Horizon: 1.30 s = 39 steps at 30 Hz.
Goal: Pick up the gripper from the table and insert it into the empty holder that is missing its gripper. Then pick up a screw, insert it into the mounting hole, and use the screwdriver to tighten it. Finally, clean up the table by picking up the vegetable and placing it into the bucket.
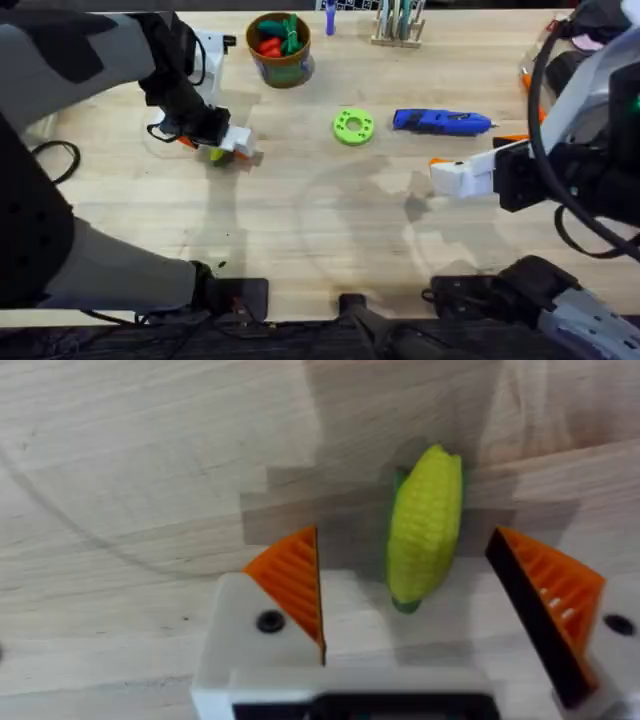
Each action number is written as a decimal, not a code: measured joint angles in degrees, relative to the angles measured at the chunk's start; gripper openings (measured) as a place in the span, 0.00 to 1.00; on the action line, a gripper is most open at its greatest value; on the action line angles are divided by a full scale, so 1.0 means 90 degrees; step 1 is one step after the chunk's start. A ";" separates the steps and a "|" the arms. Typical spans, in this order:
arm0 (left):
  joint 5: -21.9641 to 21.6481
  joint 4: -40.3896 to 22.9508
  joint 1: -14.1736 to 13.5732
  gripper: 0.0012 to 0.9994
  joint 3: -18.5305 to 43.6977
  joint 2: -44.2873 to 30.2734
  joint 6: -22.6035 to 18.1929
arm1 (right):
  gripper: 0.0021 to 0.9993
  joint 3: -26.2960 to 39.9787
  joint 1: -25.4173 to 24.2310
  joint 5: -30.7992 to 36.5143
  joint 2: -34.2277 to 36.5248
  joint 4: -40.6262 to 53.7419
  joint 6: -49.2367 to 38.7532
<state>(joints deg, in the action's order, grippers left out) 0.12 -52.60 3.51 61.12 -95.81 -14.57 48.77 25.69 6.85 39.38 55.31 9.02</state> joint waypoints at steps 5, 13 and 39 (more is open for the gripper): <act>-0.0010 0.0012 0.0000 0.99 0.0000 0.0000 -0.0002 | 0.99 0.0000 0.0000 0.0000 0.0002 0.0000 0.0000; 0.0018 0.0012 0.0000 0.99 0.0000 -0.0222 -0.0005 | 0.99 0.0000 0.0000 0.0000 0.0002 -0.0002 0.0000; 0.0272 -0.0095 -0.0005 0.03 0.1794 -0.0226 0.0017 | 0.99 0.0000 0.0000 -0.0005 0.0000 -0.0020 0.0003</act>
<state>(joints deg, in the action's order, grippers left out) 2.56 -53.45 3.46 77.26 -97.84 -14.41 48.77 25.69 6.80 39.38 55.12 9.04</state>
